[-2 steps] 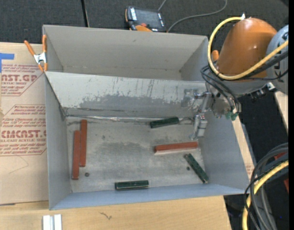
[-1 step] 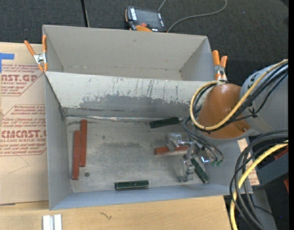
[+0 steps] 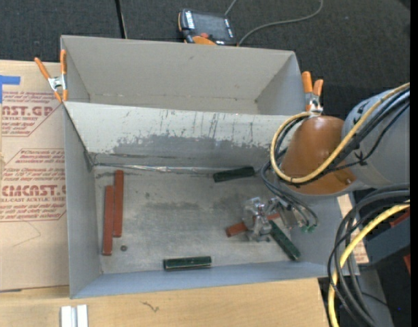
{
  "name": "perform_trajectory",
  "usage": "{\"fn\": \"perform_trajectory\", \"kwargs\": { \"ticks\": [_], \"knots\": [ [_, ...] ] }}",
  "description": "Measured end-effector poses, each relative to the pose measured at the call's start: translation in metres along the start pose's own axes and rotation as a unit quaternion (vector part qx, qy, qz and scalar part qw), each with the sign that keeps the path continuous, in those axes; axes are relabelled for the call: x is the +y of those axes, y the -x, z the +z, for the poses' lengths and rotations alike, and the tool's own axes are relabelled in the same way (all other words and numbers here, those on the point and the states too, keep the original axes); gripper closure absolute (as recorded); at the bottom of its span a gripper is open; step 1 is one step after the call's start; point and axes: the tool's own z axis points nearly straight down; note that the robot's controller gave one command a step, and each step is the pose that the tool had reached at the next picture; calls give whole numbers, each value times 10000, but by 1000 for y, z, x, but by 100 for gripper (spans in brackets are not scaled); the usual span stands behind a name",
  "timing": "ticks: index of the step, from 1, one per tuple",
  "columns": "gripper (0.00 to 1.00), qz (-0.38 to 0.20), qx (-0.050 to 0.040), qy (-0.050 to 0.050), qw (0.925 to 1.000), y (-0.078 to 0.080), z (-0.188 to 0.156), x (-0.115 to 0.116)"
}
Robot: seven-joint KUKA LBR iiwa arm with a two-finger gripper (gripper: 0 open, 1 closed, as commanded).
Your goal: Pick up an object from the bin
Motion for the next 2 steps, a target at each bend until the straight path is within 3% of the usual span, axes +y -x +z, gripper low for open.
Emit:
{"fn": "perform_trajectory", "kwargs": {
  "ticks": [1, 2],
  "knots": [
    [0, 1, 47, 9, 10000, -3, 2, 0],
    [0, 785, 25, 8, 9969, 63, 2, -4]
  ]
}}
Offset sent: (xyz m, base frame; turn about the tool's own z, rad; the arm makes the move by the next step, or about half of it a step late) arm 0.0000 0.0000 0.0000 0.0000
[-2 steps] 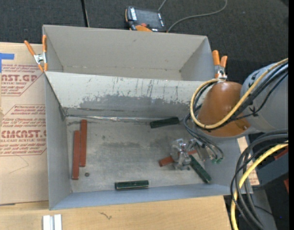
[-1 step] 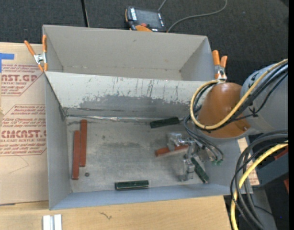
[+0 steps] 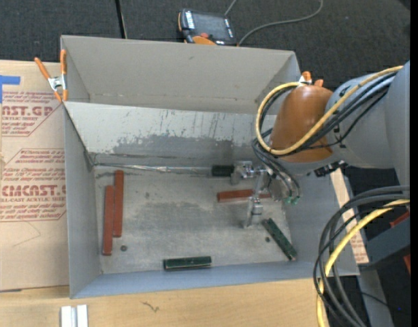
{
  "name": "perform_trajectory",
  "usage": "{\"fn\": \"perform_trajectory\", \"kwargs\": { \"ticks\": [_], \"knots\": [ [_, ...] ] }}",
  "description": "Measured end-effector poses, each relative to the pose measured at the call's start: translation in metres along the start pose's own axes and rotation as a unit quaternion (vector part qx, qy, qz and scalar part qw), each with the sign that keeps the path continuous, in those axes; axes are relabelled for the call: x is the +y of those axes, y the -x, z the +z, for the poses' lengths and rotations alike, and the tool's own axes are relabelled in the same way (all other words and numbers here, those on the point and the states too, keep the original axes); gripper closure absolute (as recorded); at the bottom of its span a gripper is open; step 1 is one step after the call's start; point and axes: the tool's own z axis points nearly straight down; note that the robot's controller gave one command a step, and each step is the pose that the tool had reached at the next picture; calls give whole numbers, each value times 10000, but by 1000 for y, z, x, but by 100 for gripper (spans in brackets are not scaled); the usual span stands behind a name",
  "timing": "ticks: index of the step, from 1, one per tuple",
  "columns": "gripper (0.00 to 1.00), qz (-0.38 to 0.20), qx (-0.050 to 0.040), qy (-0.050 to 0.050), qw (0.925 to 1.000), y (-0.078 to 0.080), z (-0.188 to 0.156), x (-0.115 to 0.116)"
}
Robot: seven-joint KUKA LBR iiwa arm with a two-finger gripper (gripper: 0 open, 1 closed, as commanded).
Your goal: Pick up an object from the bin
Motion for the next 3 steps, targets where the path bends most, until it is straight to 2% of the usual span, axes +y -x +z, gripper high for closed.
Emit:
{"fn": "perform_trajectory", "kwargs": {
  "ticks": [1, 2, 3],
  "knots": [
    [100, 1, 4, -3, 10000, 0, 0, 0],
    [100, 172, -19, -7, 9998, -31, -113, 9],
    [100, -1282, 14, -5, 9918, -21, -99, -9]
  ]
}}
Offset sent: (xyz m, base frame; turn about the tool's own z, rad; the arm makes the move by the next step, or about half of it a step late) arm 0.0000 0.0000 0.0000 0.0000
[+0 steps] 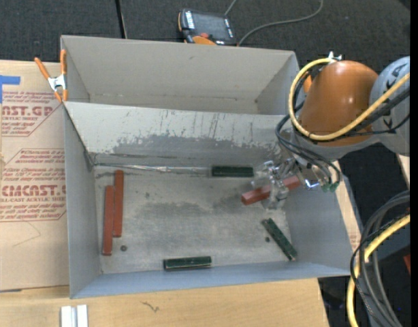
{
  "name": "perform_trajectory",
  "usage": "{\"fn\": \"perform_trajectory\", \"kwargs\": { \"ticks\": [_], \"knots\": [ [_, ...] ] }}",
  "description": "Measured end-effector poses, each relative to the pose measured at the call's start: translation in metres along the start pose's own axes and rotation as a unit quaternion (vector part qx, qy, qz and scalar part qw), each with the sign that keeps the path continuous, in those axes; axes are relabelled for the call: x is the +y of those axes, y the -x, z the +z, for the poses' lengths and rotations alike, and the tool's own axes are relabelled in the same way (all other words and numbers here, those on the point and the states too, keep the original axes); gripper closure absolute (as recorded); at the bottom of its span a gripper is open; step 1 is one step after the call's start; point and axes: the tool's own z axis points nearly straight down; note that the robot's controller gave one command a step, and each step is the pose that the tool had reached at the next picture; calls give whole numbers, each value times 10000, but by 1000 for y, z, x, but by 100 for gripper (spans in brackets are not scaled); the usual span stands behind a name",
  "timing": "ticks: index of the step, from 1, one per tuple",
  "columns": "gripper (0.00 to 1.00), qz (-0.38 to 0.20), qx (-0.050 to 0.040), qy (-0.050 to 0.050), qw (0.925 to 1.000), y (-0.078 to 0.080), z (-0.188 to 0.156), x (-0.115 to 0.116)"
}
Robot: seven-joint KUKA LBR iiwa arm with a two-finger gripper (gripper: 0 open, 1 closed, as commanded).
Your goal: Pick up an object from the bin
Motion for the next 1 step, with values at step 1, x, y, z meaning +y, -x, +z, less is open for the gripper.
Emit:
{"fn": "perform_trajectory", "kwargs": {
  "ticks": [1],
  "knots": [
    [100, 116, -45, -19, 9999, 12, -102, 1]
  ]
}}
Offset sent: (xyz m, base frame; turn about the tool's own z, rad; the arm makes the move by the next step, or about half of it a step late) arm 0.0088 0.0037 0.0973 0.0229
